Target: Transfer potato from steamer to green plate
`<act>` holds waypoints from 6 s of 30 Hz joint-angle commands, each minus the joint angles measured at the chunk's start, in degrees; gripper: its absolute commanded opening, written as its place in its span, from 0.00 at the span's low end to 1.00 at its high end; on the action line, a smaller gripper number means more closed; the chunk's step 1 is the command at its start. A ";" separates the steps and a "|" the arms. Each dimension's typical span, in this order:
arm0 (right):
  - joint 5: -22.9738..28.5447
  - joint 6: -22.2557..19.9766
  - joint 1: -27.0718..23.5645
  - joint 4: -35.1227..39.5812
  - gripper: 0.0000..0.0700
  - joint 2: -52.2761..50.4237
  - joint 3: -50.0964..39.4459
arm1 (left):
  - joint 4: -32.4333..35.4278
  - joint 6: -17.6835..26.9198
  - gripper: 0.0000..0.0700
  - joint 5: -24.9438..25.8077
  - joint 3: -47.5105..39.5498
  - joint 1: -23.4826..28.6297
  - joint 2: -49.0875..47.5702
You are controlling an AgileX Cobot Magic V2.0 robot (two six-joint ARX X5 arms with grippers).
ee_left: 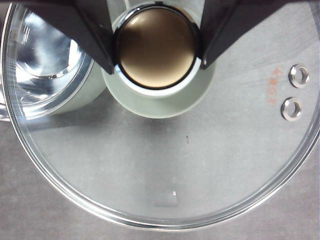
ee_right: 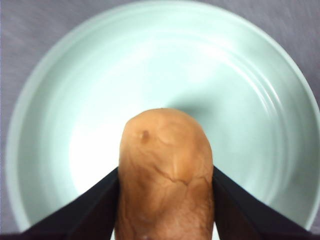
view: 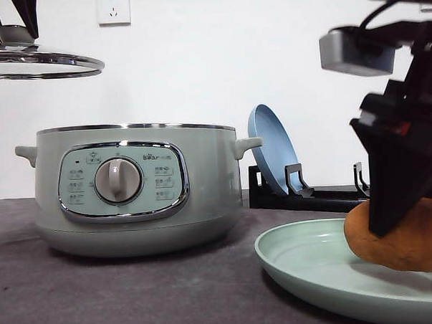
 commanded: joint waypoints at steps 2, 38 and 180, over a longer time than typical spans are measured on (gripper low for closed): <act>-0.13 0.98 0.03 1.57 0.33 1.49 0.39 | -1.53 -0.15 0.00 0.26 2.57 0.09 -1.18; -1.57 5.38 -0.03 -31.76 0.94 -17.41 39.62 | -1.53 -0.82 0.00 0.26 2.57 0.09 -1.18; 4.88 6.24 -0.03 -32.12 0.96 -31.26 41.20 | 9.37 1.45 0.90 0.21 -19.47 -26.86 2.28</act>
